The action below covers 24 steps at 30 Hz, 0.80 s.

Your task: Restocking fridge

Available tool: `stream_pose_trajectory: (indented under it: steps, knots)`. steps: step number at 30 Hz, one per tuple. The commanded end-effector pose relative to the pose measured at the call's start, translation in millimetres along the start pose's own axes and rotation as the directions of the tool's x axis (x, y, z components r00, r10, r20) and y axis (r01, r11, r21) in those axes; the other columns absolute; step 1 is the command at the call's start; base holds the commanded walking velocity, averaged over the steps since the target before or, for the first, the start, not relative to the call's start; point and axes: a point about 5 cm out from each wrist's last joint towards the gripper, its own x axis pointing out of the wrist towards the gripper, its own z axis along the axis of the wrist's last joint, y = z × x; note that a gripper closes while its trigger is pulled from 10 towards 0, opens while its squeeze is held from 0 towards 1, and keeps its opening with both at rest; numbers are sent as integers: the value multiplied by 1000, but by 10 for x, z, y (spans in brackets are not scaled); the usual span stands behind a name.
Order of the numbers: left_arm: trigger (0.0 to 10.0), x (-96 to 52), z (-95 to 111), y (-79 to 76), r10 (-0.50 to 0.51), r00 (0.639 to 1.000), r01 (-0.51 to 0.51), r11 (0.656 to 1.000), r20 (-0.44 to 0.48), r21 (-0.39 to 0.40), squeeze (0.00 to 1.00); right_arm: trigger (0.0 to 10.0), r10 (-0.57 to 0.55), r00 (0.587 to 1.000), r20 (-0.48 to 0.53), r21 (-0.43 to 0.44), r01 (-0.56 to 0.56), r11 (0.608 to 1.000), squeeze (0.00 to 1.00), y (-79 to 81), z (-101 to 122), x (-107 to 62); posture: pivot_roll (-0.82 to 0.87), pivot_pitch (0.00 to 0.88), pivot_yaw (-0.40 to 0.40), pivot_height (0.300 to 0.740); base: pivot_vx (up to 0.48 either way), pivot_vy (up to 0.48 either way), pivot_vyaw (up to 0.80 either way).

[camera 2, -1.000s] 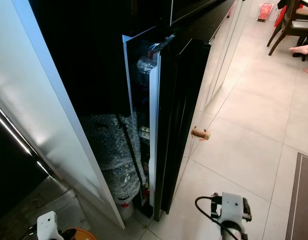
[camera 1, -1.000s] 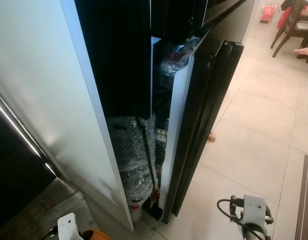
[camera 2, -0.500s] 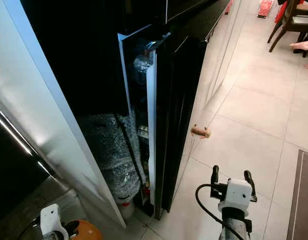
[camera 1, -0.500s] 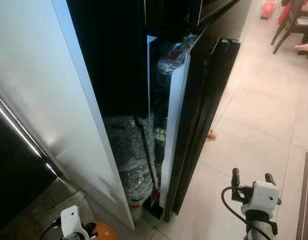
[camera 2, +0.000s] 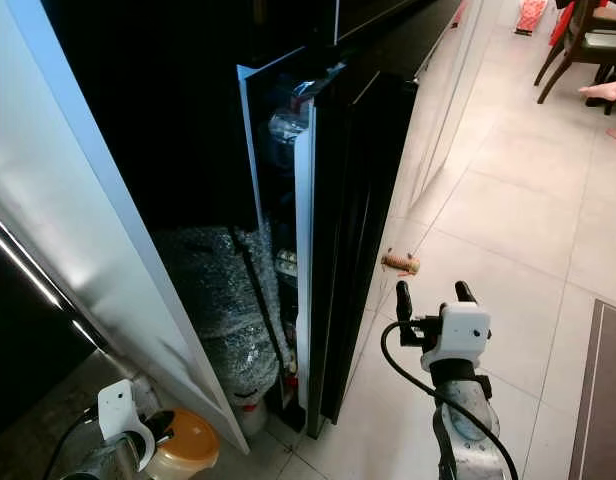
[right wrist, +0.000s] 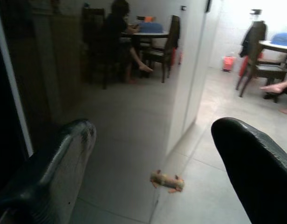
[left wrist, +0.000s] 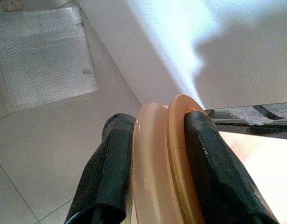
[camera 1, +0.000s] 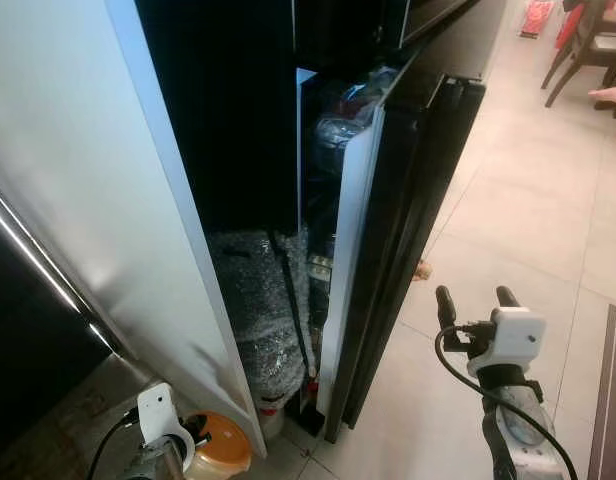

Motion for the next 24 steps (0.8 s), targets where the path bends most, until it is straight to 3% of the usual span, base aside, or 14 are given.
stream_pose_trajectory:
  steps: [1,6,11,24]
  knots:
    - [10000,1,-1,2,13,1000,-13,1000,1,-25,0,10000,36,999,-19,21,-36,999,0,1,-2,-12,-227,0,2,740,0,0,0]
    - [10000,7,12,-29,10,1000,-10,1000,1,-28,0,10000,81,994,-73,38,-78,996,0,-112,-72,-84,-257,0,-3,740,0,0,0]
    - [10000,9,9,-50,5,1000,-5,1000,-3,-27,0,10000,53,994,-92,79,-46,996,0,-235,-103,-121,-249,0,-9,740,0,0,0]
    - [10000,7,5,-40,22,1000,-21,998,8,-60,0,10000,180,979,-94,157,-164,974,0,-33,-98,-85,-205,0,-42,740,0,0,0]
